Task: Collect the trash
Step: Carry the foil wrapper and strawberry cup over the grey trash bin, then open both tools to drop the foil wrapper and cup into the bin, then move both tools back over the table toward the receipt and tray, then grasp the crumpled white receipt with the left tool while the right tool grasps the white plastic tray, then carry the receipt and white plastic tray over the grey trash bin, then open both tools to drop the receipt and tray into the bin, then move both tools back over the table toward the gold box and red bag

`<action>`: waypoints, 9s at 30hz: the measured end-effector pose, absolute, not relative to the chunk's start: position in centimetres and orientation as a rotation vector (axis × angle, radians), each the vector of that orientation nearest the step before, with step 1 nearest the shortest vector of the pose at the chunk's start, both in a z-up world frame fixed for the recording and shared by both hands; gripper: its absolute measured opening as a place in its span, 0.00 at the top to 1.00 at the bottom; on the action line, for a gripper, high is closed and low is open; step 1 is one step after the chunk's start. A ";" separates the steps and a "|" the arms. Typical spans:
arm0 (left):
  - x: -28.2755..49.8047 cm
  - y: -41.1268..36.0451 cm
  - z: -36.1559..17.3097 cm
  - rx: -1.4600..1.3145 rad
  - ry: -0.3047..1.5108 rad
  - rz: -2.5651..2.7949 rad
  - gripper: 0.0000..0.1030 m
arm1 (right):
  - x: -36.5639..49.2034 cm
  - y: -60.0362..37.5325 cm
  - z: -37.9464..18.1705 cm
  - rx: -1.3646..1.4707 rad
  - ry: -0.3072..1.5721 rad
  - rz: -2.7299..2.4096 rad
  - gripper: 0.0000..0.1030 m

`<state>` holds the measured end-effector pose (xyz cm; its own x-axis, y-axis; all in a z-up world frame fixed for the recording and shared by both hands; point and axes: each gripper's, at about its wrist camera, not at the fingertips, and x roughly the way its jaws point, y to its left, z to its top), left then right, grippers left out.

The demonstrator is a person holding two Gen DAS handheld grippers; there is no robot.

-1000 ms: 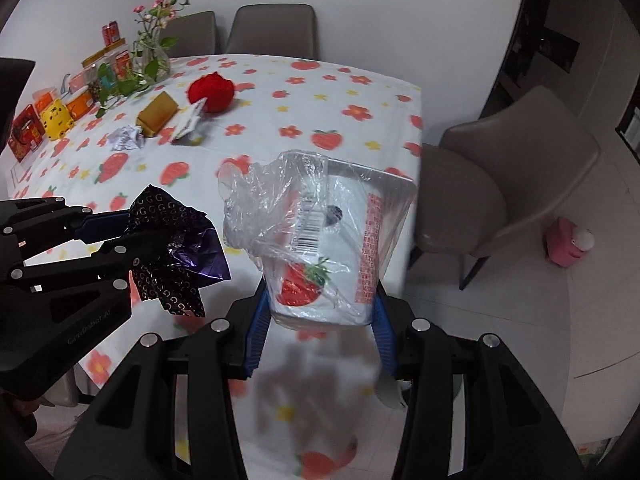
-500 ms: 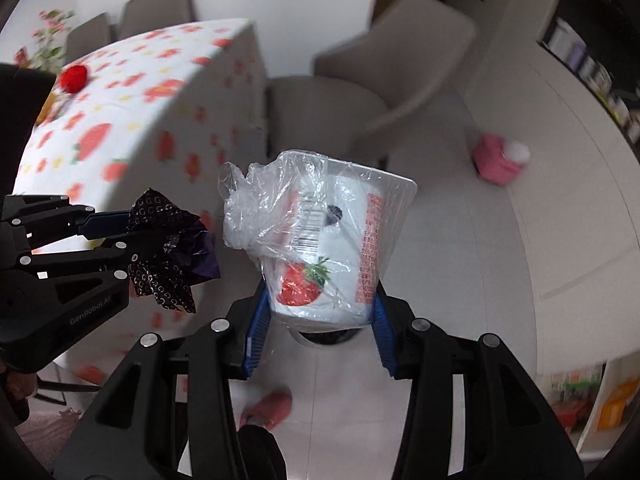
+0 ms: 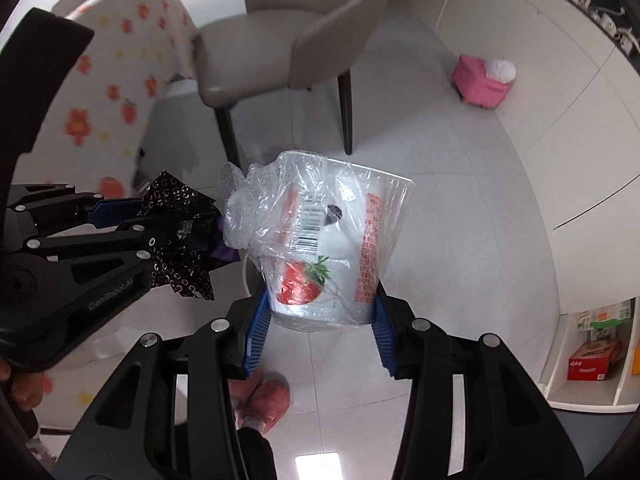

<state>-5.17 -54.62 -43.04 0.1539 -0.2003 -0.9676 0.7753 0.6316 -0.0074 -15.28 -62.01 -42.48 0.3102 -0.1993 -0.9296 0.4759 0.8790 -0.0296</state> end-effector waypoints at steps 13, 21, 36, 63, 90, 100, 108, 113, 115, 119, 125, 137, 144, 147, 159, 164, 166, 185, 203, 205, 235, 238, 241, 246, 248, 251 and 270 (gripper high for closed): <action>-2.6 -57.7 -51.7 0.647 1.284 -0.780 0.63 | -12.4 -63.8 -50.9 0.237 1.243 -0.440 0.50; -2.3 -57.9 -51.3 0.617 1.282 -0.783 0.40 | -12.8 -63.9 -51.1 0.241 1.260 -0.454 0.50; -3.2 -55.7 -42.0 0.615 1.222 -0.777 0.40 | -15.4 -62.4 -42.3 0.265 1.209 -0.481 0.50; -5.1 -31.5 -19.7 0.231 1.066 -0.383 0.27 | -12.0 -46.6 -20.3 0.038 0.988 -0.096 0.45; 10.9 2.2 -15.9 0.049 0.988 -0.093 0.27 | 8.8 -16.0 -15.6 -0.081 0.925 0.166 0.45; 17.9 7.1 -17.2 0.056 0.990 -0.065 0.27 | 16.5 -11.1 -16.0 -0.100 0.926 0.152 0.45; 22.8 8.0 -19.5 0.012 1.012 -0.046 0.27 | 22.9 -10.1 -18.7 -0.094 0.965 0.145 0.45; 25.8 7.5 -21.1 0.034 1.020 -0.045 0.27 | 25.8 -10.3 -20.8 -0.086 1.001 0.145 0.45; 26.9 7.5 -21.7 0.031 1.024 -0.038 0.27 | 26.7 -10.3 -21.6 -0.085 1.015 0.149 0.45; 29.1 7.8 -23.0 0.037 1.040 -0.019 0.27 | 28.2 -10.1 -23.1 -0.081 1.044 0.162 0.45; 31.1 8.0 -25.3 0.043 1.082 -0.019 0.27 | 29.5 -9.8 -24.5 -0.076 1.078 0.186 0.45; 31.1 9.2 -24.8 -0.001 1.055 0.009 0.70 | 29.5 -9.4 -24.4 -0.061 1.099 0.238 0.88; 29.5 9.5 -23.8 0.002 1.042 0.013 0.75 | 28.3 -9.1 -23.7 -0.060 1.088 0.240 0.88; 28.4 9.4 -23.1 0.003 1.032 0.003 0.76 | 27.5 -8.8 -23.2 -0.063 1.080 0.245 0.88; 22.7 8.2 -19.3 0.029 0.973 -0.066 0.76 | 22.5 -8.3 -20.2 -0.070 1.025 0.232 0.88; 20.0 7.2 -18.0 0.051 0.947 -0.119 0.76 | 19.6 -9.0 -19.3 -0.058 1.005 0.196 0.88; 18.9 6.5 -17.7 0.064 0.944 -0.147 0.76 | 18.5 -9.5 -19.1 -0.047 1.000 0.177 0.88; 9.1 -11.5 -16.0 0.218 0.902 -0.404 0.76 | 5.4 -26.6 -17.8 0.089 0.941 -0.053 0.88; -9.0 -42.0 -21.4 0.341 0.980 -0.722 0.75 | -15.7 -53.3 -21.7 0.220 1.007 -0.358 0.88; -9.6 -43.8 -22.8 0.368 1.001 -0.739 0.75 | -17.1 -55.1 -22.9 0.252 1.022 -0.385 0.88; -3.6 -58.7 -55.6 0.508 1.227 -0.754 0.64 | -13.1 -66.1 -55.3 0.369 1.207 -0.454 0.74; -3.3 -58.6 -56.3 0.500 1.245 -0.751 0.60 | -12.9 -66.1 -56.1 0.372 1.219 -0.451 0.74; -3.2 -58.5 -56.1 0.497 1.244 -0.762 0.54 | -12.9 -66.1 -56.2 0.380 1.226 -0.454 0.74; -3.5 -59.3 -55.0 0.485 1.233 -0.787 0.49 | -13.2 -66.2 -55.1 0.384 1.219 -0.463 0.74; -3.6 -59.5 -54.5 0.483 1.229 -0.800 0.48 | -13.3 -66.3 -54.7 0.388 1.215 -0.470 0.74; -3.8 -59.7 -53.7 0.486 1.224 -0.804 0.47 | -13.7 -66.5 -53.9 0.392 1.209 -0.484 0.74; -5.9 -52.7 -34.3 0.437 1.169 -0.729 0.33 | -16.8 -62.1 -35.7 0.349 1.117 -0.464 0.73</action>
<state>-5.85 -52.73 -34.35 0.2053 -0.2870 -0.9357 0.7144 0.6974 -0.0572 -16.78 -62.10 -35.73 0.3601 -0.1805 -0.9153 0.5215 0.8524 0.0371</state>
